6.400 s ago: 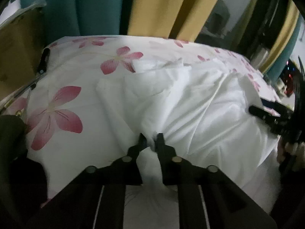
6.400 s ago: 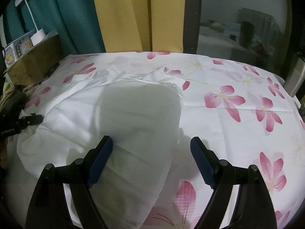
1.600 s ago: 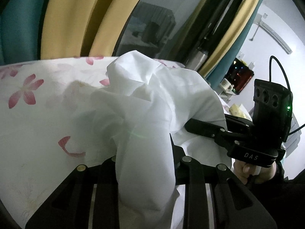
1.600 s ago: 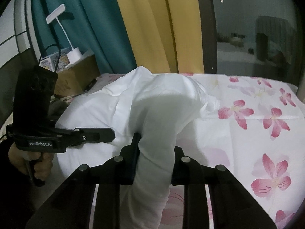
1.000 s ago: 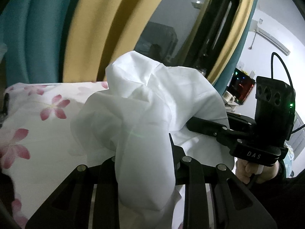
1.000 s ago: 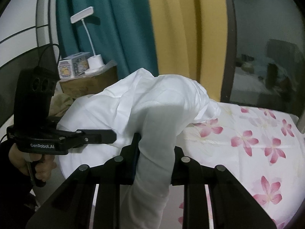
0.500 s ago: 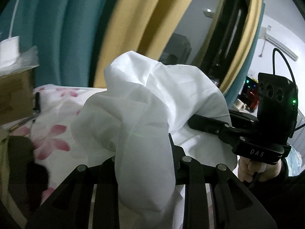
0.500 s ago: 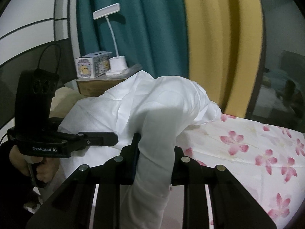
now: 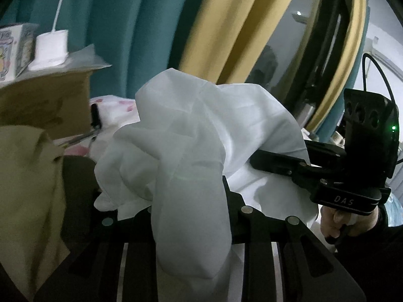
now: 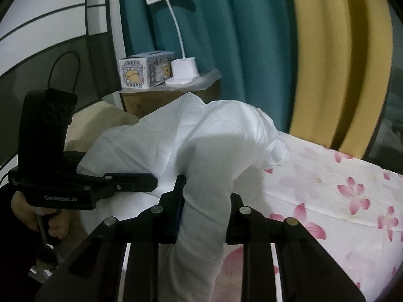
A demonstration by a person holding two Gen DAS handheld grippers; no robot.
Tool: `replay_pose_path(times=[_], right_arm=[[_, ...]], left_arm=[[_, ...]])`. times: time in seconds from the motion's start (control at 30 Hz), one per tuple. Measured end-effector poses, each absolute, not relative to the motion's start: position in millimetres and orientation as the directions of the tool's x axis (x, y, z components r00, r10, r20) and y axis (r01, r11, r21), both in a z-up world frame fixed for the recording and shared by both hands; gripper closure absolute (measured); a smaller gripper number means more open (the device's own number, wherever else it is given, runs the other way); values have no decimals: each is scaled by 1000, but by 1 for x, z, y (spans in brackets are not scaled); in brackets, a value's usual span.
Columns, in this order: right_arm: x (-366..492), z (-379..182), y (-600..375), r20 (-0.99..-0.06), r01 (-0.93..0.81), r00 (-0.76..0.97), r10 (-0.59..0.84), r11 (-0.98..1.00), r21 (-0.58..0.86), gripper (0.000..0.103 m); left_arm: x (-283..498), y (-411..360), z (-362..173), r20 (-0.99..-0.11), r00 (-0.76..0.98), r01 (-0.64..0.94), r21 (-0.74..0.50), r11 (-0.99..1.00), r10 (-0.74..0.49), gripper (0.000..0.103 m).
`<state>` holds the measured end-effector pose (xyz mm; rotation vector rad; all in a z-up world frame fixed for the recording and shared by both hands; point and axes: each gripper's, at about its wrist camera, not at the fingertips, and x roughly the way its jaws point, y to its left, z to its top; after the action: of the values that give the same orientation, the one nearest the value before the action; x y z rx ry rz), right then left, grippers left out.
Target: Fold large clothes
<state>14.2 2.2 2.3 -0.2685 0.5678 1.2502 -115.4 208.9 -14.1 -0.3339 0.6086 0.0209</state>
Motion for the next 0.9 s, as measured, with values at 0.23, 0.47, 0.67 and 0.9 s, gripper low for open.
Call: replay_pose_path(times=[0.23, 0.47, 0.67, 0.9], right_arm=[[14, -18, 27, -584, -944, 169, 794, 300, 135, 79], [25, -39, 39, -627, -934, 145, 765, 316, 169, 79], [38, -56, 44, -663, -915, 133, 737, 349, 205, 79], [52, -78, 45, -700, -890, 123, 703, 391, 235, 69]], left_arm=[[-111, 230, -34, -611, 789, -151, -299, 942, -67, 74], [-98, 237, -53, -665, 746, -193, -282, 940, -46, 72], [-88, 241, -67, -699, 715, -244, -292, 925, -32, 60], [-77, 229, -74, -724, 690, -227, -200, 953, 12, 51]])
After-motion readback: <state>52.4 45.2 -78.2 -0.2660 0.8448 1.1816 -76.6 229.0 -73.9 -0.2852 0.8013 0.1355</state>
